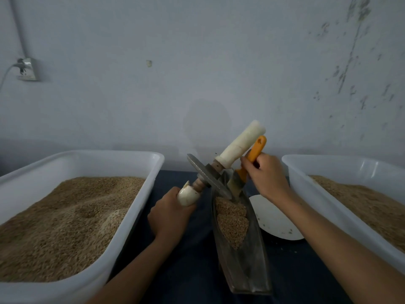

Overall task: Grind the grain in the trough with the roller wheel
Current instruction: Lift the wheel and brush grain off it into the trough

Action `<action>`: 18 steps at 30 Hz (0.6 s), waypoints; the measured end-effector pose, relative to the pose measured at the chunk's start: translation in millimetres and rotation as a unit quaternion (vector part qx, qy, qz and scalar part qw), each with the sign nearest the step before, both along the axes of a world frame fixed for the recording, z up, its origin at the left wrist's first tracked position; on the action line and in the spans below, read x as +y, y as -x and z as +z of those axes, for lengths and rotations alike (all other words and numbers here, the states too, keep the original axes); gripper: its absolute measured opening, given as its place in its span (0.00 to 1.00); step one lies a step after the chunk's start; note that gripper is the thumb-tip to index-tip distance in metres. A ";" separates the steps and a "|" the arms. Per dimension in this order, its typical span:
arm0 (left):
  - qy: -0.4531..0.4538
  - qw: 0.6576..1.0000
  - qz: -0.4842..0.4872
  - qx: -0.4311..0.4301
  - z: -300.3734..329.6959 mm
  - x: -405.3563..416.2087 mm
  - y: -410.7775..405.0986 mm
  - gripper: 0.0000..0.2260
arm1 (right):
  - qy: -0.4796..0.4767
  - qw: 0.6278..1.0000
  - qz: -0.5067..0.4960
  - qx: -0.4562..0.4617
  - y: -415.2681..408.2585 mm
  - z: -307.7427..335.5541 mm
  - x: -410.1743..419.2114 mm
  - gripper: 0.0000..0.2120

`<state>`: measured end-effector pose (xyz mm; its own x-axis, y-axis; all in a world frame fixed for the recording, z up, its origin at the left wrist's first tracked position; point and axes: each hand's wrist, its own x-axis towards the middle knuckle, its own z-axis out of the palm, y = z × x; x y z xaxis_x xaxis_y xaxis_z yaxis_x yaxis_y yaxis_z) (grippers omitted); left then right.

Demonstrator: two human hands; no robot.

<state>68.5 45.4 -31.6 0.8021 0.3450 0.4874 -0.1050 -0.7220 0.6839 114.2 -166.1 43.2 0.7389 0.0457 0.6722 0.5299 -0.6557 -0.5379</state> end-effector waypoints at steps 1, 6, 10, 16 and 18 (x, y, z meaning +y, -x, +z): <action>0.002 1.000 -0.002 0.000 -0.3 0.0 0.2 0.10 | -0.006 1.000 -0.005 -0.014 -0.8 0.7 0.9 0.20; -0.001 1.000 0.006 0.000 -1.5 2.0 -0.2 0.10 | 0.036 0.997 0.012 0.062 -6.3 -10.2 5.9 0.17; 0.000 1.000 0.003 -0.007 -2.4 3.0 -0.5 0.10 | 0.034 0.994 0.009 0.105 -2.9 -17.4 0.9 0.19; 0.007 1.000 0.004 -0.006 -2.2 2.0 -0.8 0.10 | -0.013 0.999 0.006 0.050 12.3 -3.1 -5.5 0.17; 0.007 1.000 0.003 -0.005 -1.9 0.6 0.4 0.10 | -0.027 0.999 0.020 0.024 16.7 -0.3 -9.2 0.16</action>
<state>68.0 46.0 -33.5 0.7948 0.3568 0.4909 -0.1075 -0.7133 0.6925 97.5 -175.3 43.0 0.7687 0.0401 0.6383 0.5274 -0.6044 -0.5971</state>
